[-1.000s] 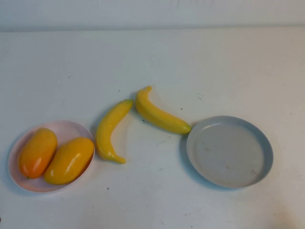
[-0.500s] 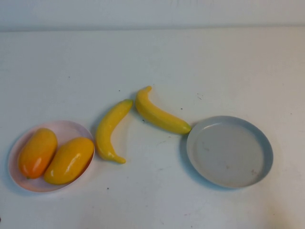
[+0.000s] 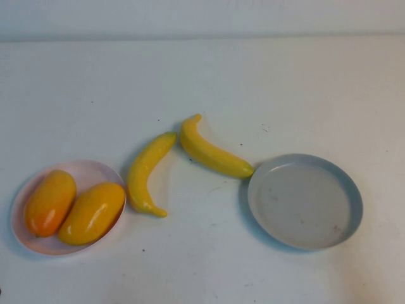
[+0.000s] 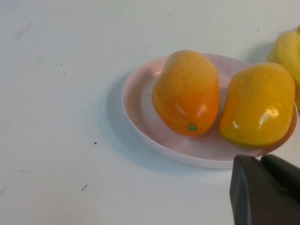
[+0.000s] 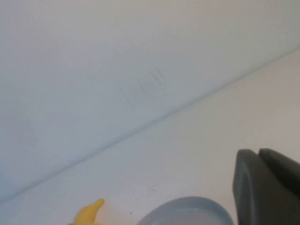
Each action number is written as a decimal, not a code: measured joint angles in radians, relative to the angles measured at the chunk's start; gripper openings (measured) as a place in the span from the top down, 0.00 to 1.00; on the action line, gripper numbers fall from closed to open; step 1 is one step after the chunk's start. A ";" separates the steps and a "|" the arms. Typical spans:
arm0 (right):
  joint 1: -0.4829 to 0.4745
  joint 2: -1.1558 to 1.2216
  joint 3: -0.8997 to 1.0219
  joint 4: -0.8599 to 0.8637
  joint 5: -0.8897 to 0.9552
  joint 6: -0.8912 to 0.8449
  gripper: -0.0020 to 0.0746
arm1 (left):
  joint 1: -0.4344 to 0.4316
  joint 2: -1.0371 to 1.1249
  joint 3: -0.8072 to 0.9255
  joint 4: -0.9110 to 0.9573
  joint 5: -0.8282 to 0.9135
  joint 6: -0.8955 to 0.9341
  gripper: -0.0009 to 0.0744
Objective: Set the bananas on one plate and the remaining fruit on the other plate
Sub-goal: Put another type of fruit in the right plate
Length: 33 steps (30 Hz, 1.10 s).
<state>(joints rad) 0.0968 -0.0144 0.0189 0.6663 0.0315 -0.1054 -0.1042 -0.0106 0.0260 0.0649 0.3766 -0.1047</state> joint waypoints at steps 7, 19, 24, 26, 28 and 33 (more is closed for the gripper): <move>0.000 0.214 -0.243 -0.001 0.302 0.000 1.00 | 0.000 0.000 0.000 0.000 0.000 0.000 0.98; 0.000 0.961 -0.761 -0.165 0.782 -0.156 1.00 | 0.000 0.000 0.000 0.000 0.000 0.000 0.98; 0.071 1.228 -0.940 -0.190 0.798 -0.199 1.00 | 0.000 0.000 0.000 0.000 0.000 0.000 0.98; 0.130 1.320 -1.014 -0.220 0.794 -0.204 1.00 | 0.000 0.000 0.000 0.000 0.000 0.000 0.98; 0.197 1.423 -1.106 -0.261 0.794 -0.204 1.00 | 0.000 0.000 0.000 0.000 0.000 0.000 0.98; 0.299 1.647 -1.355 -0.294 0.842 -0.279 1.00 | 0.000 0.000 0.000 0.000 0.000 0.000 0.98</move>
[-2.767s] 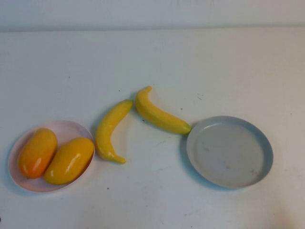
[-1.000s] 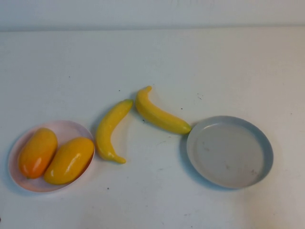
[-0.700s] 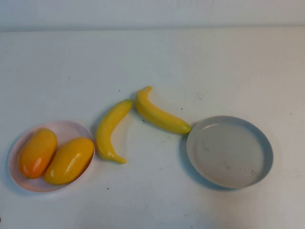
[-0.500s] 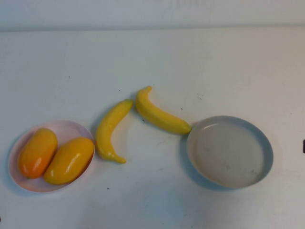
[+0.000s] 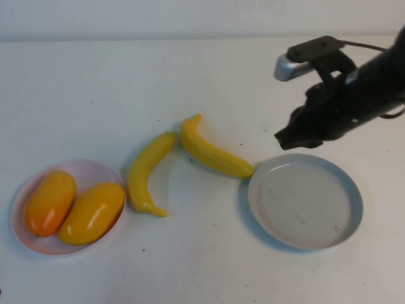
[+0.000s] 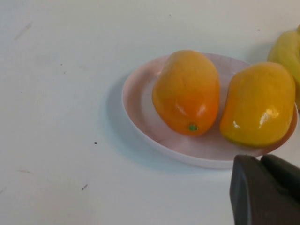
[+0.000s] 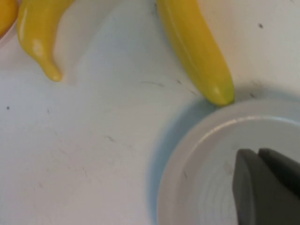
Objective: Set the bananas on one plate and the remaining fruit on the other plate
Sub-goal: Put another type of fruit in the right plate
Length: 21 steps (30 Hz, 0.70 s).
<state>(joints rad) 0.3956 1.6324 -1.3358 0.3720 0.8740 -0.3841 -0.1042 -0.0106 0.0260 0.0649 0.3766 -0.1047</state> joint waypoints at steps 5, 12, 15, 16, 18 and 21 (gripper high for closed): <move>0.034 0.189 -0.248 -0.011 0.135 -0.076 1.00 | 0.000 0.000 0.000 0.000 0.000 0.000 0.98; 0.056 0.379 -0.516 -0.016 0.265 -0.233 0.92 | 0.000 0.000 0.000 0.000 0.000 0.000 0.98; 0.073 0.433 -0.572 -0.016 0.273 -0.306 0.79 | 0.000 0.000 0.000 0.000 0.000 0.000 0.98; 0.078 0.448 -0.584 -0.016 0.271 -0.322 0.73 | 0.000 0.000 0.000 0.000 0.000 0.000 0.98; 0.091 0.477 -0.600 -0.016 0.254 -0.338 0.61 | 0.000 0.000 0.000 0.000 0.000 0.000 0.98; 0.111 0.515 -0.605 -0.020 0.215 -0.344 0.44 | 0.000 0.000 0.000 0.000 0.000 0.000 0.98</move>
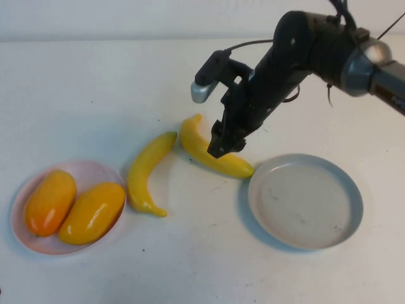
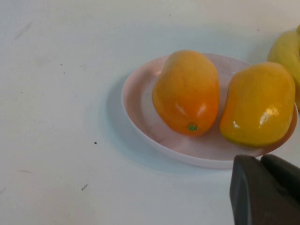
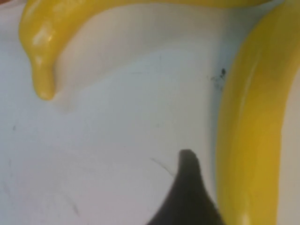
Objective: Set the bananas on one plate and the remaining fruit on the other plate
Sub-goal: Put another type of fruit in the right plate
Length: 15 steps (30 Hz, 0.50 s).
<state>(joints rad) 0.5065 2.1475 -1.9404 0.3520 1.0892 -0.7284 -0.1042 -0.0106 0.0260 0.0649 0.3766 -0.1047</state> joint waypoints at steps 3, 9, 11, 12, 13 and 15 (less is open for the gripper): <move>0.024 0.043 -0.002 -0.032 -0.047 -0.002 0.31 | 0.000 0.000 0.000 0.000 0.000 0.000 0.98; 0.051 0.100 -0.002 -0.111 -0.112 -0.004 0.26 | 0.000 0.000 0.000 0.000 0.000 0.000 0.98; 0.051 0.106 -0.002 -0.122 -0.132 -0.004 0.26 | 0.000 0.000 0.000 0.000 0.000 0.000 0.98; 0.051 0.110 -0.002 -0.126 -0.145 -0.004 0.26 | 0.000 0.000 0.000 0.000 0.000 0.000 0.98; 0.051 0.112 -0.002 -0.128 -0.159 -0.004 0.26 | 0.000 0.000 0.000 0.000 0.000 0.000 0.98; 0.051 0.119 -0.002 -0.132 -0.184 -0.004 0.26 | 0.000 0.000 0.000 0.000 0.000 0.000 0.98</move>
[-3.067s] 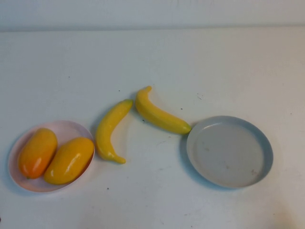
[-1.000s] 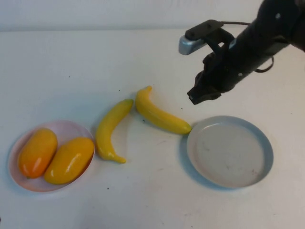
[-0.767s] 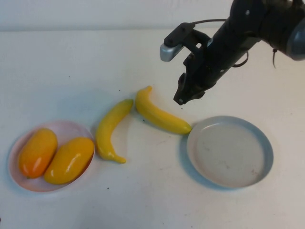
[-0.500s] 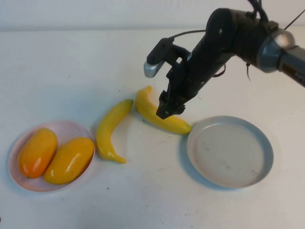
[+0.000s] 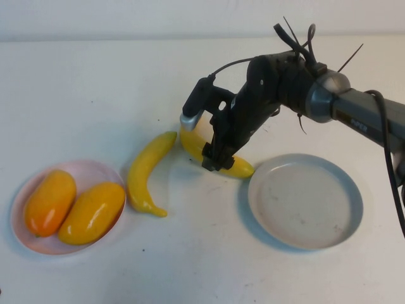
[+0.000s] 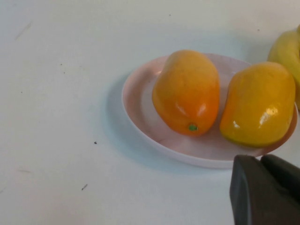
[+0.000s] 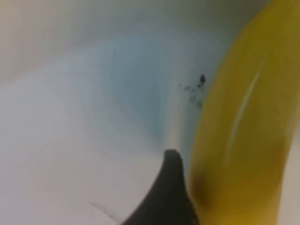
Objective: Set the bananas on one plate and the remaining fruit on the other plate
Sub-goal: Put another type of fruit in the right plate
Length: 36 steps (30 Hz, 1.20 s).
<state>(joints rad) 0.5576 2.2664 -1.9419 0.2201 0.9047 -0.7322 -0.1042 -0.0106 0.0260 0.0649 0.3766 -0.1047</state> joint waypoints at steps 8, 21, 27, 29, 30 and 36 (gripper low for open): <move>0.000 0.034 0.000 -0.022 -0.042 0.002 0.26 | 0.000 0.000 0.000 0.000 0.000 0.000 0.98; 0.000 0.043 -0.019 -0.025 -0.024 0.031 0.57 | 0.000 0.000 0.000 0.000 0.000 0.000 0.98; 0.000 0.046 -0.130 -0.028 0.180 0.131 0.57 | 0.000 0.000 0.000 0.000 0.000 0.000 0.98; 0.000 0.033 -0.185 -0.031 0.263 0.172 0.57 | 0.000 0.000 0.000 0.000 0.000 0.000 0.98; 0.000 0.023 -0.210 -0.033 0.285 0.197 0.57 | 0.000 0.000 0.000 0.000 0.000 0.000 0.98; 0.000 -0.097 -0.275 -0.141 0.328 0.476 0.57 | 0.000 0.000 0.000 0.000 0.000 0.000 0.98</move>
<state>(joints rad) 0.5576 2.1693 -2.2170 0.0794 1.2326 -0.2563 -0.1042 -0.0106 0.0260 0.0649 0.3766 -0.1047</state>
